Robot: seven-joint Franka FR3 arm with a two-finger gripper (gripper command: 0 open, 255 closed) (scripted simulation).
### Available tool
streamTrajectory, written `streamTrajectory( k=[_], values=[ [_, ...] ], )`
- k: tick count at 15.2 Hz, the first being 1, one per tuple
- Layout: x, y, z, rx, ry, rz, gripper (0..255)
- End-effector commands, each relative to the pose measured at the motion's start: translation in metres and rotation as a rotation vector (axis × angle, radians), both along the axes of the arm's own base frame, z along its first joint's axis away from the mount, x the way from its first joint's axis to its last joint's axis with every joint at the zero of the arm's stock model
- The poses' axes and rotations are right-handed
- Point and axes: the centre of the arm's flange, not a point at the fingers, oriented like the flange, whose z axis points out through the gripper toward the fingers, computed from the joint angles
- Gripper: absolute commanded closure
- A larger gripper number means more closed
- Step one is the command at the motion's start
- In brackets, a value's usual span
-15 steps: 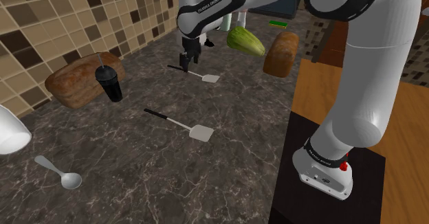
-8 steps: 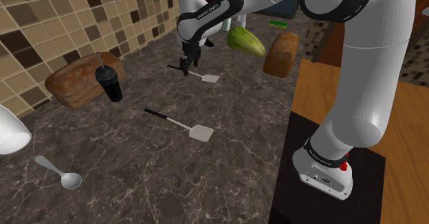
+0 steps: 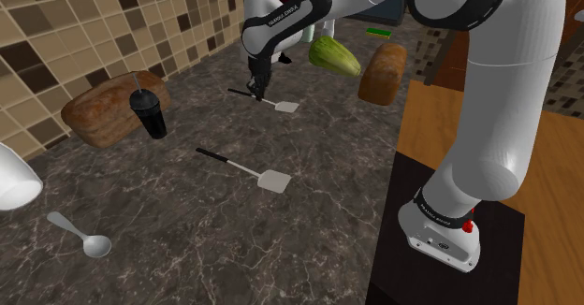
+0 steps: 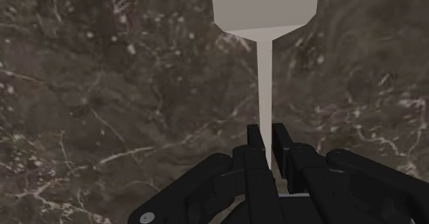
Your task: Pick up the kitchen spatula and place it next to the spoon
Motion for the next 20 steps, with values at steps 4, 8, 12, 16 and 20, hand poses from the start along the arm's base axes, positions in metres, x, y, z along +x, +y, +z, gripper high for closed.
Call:
streamTrajectory(
  k=[4, 8, 12, 16, 20],
  values=[
    [0.0, 0.0, 0.0, 0.0, 0.0, 0.0, 255],
    [0.0, 0.0, 0.016, 0.0, 0.0, 0.0, 255],
    [0.0, 0.0, 0.037, 0.0, 0.0, 0.0, 255],
    [0.0, 0.0, 0.058, 0.0, 0.0, 0.0, 255],
    [0.0, 0.0, 0.079, 0.0, 0.0, 0.0, 255]
  ],
)
